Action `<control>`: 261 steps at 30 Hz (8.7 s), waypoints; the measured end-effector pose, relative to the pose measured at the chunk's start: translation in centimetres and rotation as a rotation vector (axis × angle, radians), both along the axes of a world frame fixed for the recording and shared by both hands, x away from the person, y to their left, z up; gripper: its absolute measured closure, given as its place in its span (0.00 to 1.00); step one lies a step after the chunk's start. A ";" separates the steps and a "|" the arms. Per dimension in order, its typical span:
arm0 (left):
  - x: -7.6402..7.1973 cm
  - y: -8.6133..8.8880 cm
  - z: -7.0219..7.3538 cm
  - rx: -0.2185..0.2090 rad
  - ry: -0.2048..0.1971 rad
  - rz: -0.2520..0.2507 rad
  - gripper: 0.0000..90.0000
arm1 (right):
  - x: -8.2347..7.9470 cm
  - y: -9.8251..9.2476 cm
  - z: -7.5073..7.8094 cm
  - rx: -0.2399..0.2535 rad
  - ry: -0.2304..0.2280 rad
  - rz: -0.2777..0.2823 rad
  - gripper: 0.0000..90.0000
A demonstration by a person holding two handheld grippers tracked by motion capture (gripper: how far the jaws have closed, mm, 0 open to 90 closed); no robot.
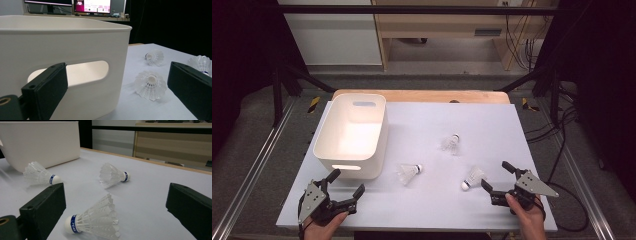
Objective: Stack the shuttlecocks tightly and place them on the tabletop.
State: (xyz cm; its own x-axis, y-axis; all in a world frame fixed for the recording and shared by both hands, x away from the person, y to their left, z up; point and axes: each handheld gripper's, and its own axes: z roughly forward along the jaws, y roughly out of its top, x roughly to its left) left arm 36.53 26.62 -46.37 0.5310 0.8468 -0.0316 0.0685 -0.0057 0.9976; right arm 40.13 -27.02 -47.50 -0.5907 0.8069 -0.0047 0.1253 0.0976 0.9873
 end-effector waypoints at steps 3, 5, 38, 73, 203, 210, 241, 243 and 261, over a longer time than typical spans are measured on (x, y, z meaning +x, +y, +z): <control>-0.1 -0.2 0.1 -0.011 0.007 -0.003 0.02 | 0.0 -0.1 0.0 0.001 -0.002 -0.001 0.04; -0.2 -0.2 0.2 -0.012 0.010 0.000 0.03 | -0.1 -0.1 0.0 -0.002 0.000 -0.003 0.04; -0.5 -6.0 1.2 0.126 0.126 -0.036 0.62 | -0.3 -0.2 0.5 -0.013 -0.021 -0.024 0.04; 4.6 -11.5 -1.5 0.303 0.368 -0.101 1.00 | -0.6 -0.7 0.5 0.003 -0.020 -0.036 0.04; 8.0 -20.7 1.6 0.364 0.238 -0.311 0.29 | -0.8 -1.2 0.7 0.015 -0.021 -0.032 0.04; 7.9 -20.7 0.5 0.405 0.261 -0.327 0.09 | -0.8 -1.1 0.6 0.012 -0.017 -0.034 0.04; 8.6 -21.3 0.3 0.457 0.221 -0.247 0.89 | -0.8 -1.1 0.6 0.023 -0.014 -0.028 0.04; 8.8 -21.4 0.5 0.443 0.237 -0.243 0.92 | -0.8 -1.0 0.6 0.024 -0.015 -0.028 0.04; 10.3 -19.2 2.9 0.410 0.226 -0.052 1.00 | -0.8 -1.0 0.7 0.020 -0.020 -0.025 0.04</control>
State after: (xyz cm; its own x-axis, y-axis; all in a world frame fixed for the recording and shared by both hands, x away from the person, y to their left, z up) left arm 46.84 7.44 -43.52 0.5914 0.7861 0.1799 0.2731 -0.4051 0.8725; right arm 39.31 -28.05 -46.83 -0.5705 0.8213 -0.0002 0.1076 0.0751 0.9914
